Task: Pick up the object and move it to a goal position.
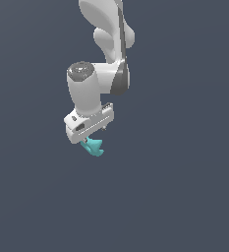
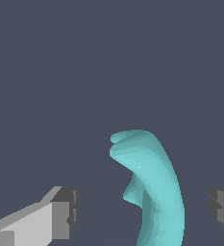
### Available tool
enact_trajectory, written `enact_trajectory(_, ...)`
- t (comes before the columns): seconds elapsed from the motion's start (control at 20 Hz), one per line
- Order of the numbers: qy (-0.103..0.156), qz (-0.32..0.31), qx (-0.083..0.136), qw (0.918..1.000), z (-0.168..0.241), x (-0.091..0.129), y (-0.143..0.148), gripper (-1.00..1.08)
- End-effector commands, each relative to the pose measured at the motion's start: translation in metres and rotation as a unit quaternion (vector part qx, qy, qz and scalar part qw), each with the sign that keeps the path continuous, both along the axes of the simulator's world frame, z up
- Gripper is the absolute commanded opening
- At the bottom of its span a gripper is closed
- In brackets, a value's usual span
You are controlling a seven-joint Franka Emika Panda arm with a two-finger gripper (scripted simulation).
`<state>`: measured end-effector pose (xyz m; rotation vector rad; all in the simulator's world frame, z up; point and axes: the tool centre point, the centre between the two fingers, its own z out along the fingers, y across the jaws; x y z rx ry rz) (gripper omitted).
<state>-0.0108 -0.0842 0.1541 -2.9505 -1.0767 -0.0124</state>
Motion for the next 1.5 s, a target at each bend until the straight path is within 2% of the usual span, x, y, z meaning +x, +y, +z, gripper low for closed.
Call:
enact_trajectory(0.0,0.001,0.027,-0.001,0.9996,-0.002,-0.002,-0.007,1.00)
enact_trajectory(0.6,0.003,0.100,-0.002,0.9950,-0.008,-0.007,-0.026,1.00)
enact_trajectory(1.05,0.003,0.105,-0.002,0.9945,-0.012,-0.008,-0.028,1.00)
enact_trajectory(1.45,0.003,0.107,-0.002,0.9943,-0.048,-0.009,-0.027,1.00)
